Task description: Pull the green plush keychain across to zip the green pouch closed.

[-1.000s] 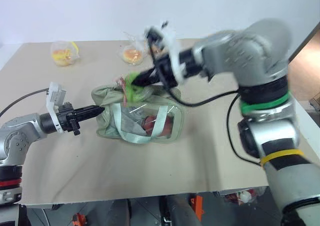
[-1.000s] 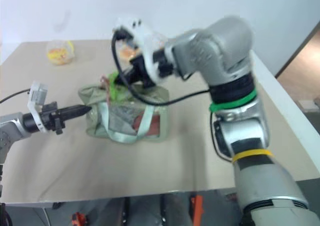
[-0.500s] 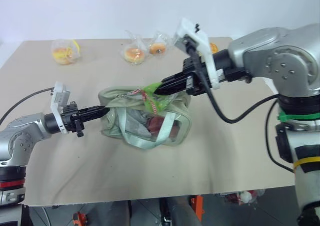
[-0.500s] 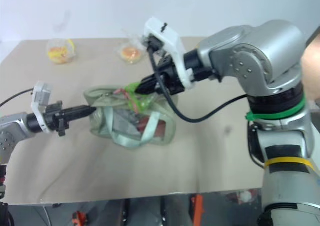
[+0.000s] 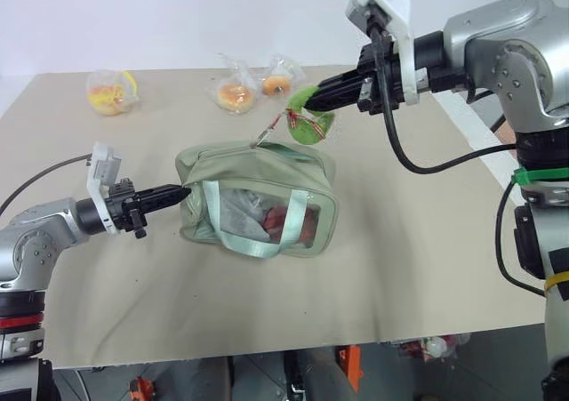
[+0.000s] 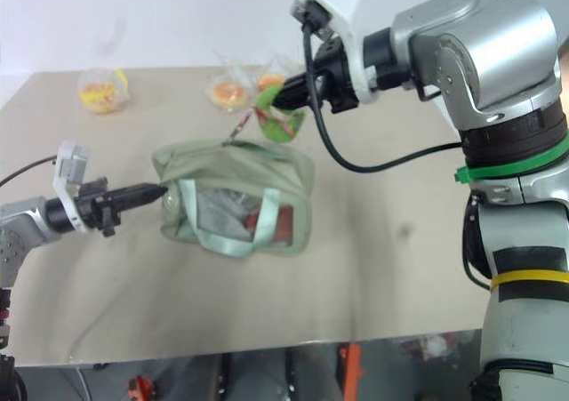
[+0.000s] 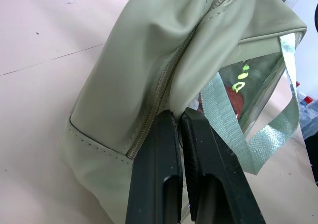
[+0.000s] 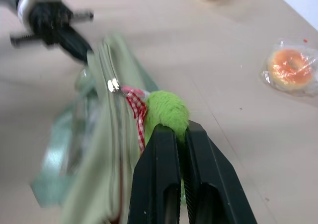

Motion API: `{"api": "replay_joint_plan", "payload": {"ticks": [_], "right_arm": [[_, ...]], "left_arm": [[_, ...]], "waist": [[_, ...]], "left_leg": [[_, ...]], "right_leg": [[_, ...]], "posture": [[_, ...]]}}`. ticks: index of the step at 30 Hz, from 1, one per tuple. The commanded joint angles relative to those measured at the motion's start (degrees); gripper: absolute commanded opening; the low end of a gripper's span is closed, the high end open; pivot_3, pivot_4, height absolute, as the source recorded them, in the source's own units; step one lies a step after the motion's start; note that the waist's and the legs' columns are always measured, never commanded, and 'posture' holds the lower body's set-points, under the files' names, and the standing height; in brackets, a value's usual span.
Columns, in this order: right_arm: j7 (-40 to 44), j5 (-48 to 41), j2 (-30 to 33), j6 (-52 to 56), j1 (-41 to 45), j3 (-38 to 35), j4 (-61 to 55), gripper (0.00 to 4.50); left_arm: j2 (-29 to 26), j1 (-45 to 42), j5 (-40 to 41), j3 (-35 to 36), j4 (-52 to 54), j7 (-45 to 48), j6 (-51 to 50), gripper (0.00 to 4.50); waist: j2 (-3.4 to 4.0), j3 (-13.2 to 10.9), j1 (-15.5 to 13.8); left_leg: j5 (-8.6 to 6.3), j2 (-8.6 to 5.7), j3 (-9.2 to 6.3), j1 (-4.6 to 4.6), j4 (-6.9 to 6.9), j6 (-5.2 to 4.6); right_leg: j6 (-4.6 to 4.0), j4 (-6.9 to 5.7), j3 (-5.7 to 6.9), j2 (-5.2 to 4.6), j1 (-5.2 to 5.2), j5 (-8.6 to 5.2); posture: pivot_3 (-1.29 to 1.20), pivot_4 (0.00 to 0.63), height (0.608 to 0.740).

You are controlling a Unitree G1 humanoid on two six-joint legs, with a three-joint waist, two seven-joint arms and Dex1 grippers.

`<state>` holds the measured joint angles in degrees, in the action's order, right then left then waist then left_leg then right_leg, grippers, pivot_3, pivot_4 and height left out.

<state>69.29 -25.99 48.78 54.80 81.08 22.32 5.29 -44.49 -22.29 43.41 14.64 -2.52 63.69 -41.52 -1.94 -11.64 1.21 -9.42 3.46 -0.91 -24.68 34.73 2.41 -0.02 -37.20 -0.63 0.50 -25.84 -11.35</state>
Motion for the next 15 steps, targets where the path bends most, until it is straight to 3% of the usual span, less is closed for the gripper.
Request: {"api": "replay_joint_plan", "payload": {"ticks": [1, 3, 5, 9, 15], "right_arm": [[7.7, 3.3, 7.1, -12.0, -4.6, -3.3, -5.7, 0.03], [14.3, 6.3, 14.9, -24.6, -13.9, -4.6, -9.4, 0.03], [15.6, 8.8, 18.5, -29.9, -18.8, -5.8, -9.4, 0.03], [12.0, 17.2, 21.2, -37.9, -22.6, -6.7, -2.6, 0.03], [10.0, 22.0, 20.9, -42.4, -25.4, -7.4, 1.0, 0.03]], "left_arm": [[-1.6, 2.6, -1.2, 0.2, 0.2, -1.0, -1.4, 0.0], [-1.7, 3.3, -0.9, 0.8, 0.8, -1.1, -1.7, 0.0], [-1.9, 3.8, -0.6, 1.2, 1.4, -1.3, -2.0, 0.0], [-3.9, 4.9, 0.5, 2.6, 4.1, -0.8, -2.7, 0.0], [-7.3, 2.9, 3.7, 6.1, 7.3, -1.2, -4.7, 0.0]], "waist": [[-0.02, 0.0, 0.0], [-0.15, 0.1, -0.1], [-0.09, 0.1, 0.0], [0.12, 0.0, 1.5], [0.12, 0.0, 1.2]], "left_leg": [[-0.02, 0.0, 0.05, 0.01, 0.0, -0.03], [-0.09, 0.03, 0.05, 0.03, 0.0, -0.09], [-0.22, 0.02, 0.11, 0.09, 0.04, -0.02], [-0.25, 0.07, 0.6, 0.43, 0.05, -0.02], [-0.22, 0.08, 0.6, 0.44, 0.24, 0.02]], "right_leg": [[0.0, 0.0, -0.05, 0.0, -0.01, 0.0], [0.01, 0.0, -0.06, 0.05, 0.01, -0.06], [0.06, -0.01, -0.1, 0.03, 0.08, -0.16], [0.03, -0.12, -0.52, 0.04, 0.05, -0.04], [-0.12, -0.14, -0.59, 0.08, 0.09, -0.01]], "posture": [[0.0, 0.15, 0.74], [0.0, 0.15, 0.74], [0.0, 0.15, 0.74], [0.0, 0.15, 0.74], [0.0, 0.15, 0.74]]}}
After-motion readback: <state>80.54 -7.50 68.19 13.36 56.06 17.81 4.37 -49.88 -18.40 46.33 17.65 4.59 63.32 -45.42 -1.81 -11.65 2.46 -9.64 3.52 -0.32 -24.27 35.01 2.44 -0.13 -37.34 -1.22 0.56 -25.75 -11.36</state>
